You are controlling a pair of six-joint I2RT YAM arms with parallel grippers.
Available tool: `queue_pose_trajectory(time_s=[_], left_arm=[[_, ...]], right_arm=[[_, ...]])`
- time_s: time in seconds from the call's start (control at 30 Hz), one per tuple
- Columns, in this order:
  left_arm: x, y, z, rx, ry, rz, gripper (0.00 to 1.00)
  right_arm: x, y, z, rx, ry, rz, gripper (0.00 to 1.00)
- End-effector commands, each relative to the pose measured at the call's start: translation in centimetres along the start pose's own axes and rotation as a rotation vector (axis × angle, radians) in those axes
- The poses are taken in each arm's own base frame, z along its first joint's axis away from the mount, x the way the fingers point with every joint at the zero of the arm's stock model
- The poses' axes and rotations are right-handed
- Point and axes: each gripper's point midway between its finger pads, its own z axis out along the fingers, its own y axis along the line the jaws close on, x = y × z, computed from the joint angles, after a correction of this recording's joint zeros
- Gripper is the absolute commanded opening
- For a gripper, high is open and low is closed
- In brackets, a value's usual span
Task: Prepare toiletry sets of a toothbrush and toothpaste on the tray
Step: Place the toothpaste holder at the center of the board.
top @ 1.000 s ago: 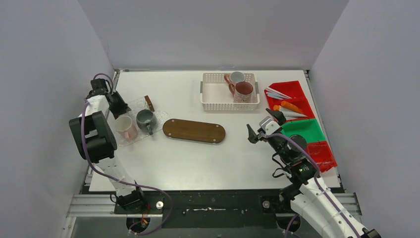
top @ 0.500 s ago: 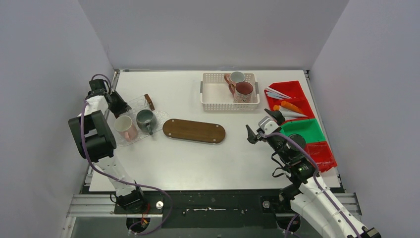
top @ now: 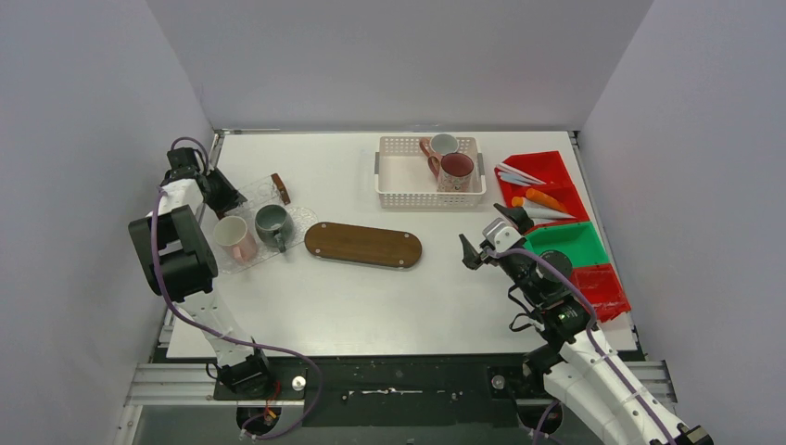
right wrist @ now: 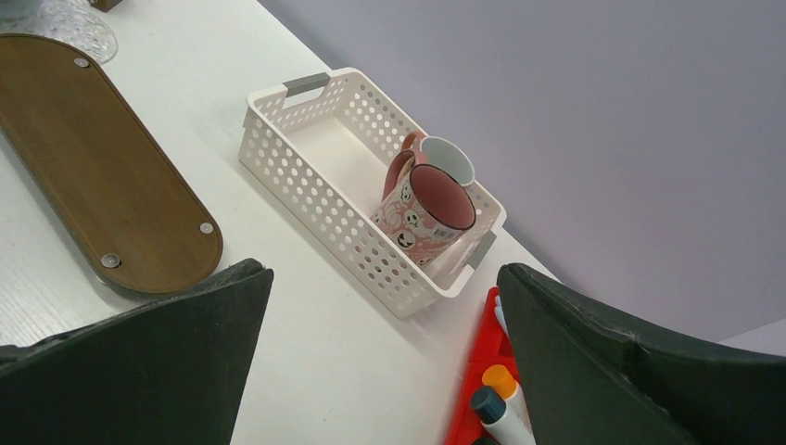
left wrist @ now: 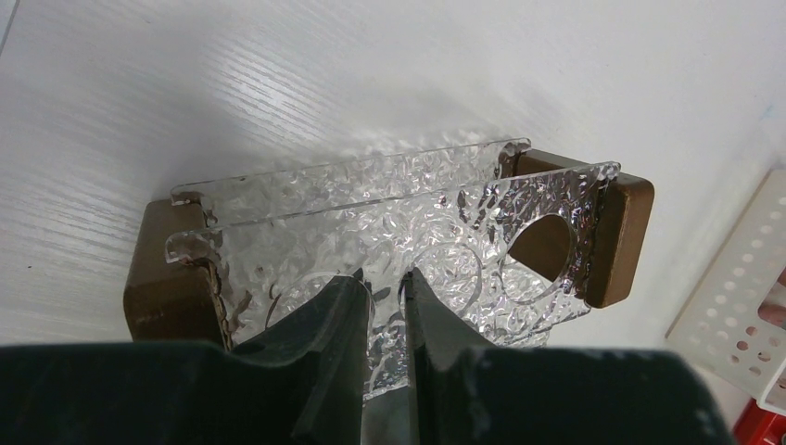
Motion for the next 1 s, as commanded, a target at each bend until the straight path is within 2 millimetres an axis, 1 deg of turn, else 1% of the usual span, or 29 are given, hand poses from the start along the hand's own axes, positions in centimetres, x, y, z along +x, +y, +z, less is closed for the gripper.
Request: queue_pose_trajectory(time_s=[0.0, 0.1, 0.23, 0.43, 0.7, 0.8, 0.9, 0.97], left_arm=[[-1.4, -0.9, 0.0, 0.054, -0.034, 0.034, 0.00], [-1.2, -0.7, 0.1, 0.048, -0.027, 0.031, 0.02], [-1.4, -0.6, -0.1, 0.039, -0.038, 0.043, 0.05], [-0.8, -0.1, -0.6, 0.011, -0.011, 0.074, 0.00], [-0.6, 0.7, -1.1, -0.019, 0.017, 0.095, 0.00], [-0.3, 0.4, -1.2, 0.000, 0.024, 0.095, 0.00], [-0.3, 0.4, -1.2, 0.000, 0.022, 0.087, 0.09], [-0.4, 0.3, -1.3, -0.004, 0.017, 0.084, 0.18]], right_arm=[[-1.5, -0.7, 0.1, 0.024, -0.061, -0.015, 1.00], [-1.5, -0.6, 0.1, 0.021, -0.061, -0.014, 1.00], [-1.6, -0.8, 0.0, 0.027, -0.062, -0.020, 1.00], [-1.6, -0.8, -0.1, 0.027, -0.063, -0.023, 1.00], [-1.6, -0.7, -0.1, 0.023, -0.064, -0.024, 1.00], [-1.6, -0.7, 0.0, 0.024, -0.064, -0.024, 1.00], [-1.7, -0.7, 0.0, 0.019, -0.066, -0.022, 1.00], [-1.7, -0.6, 0.0, 0.018, -0.067, -0.022, 1.00]])
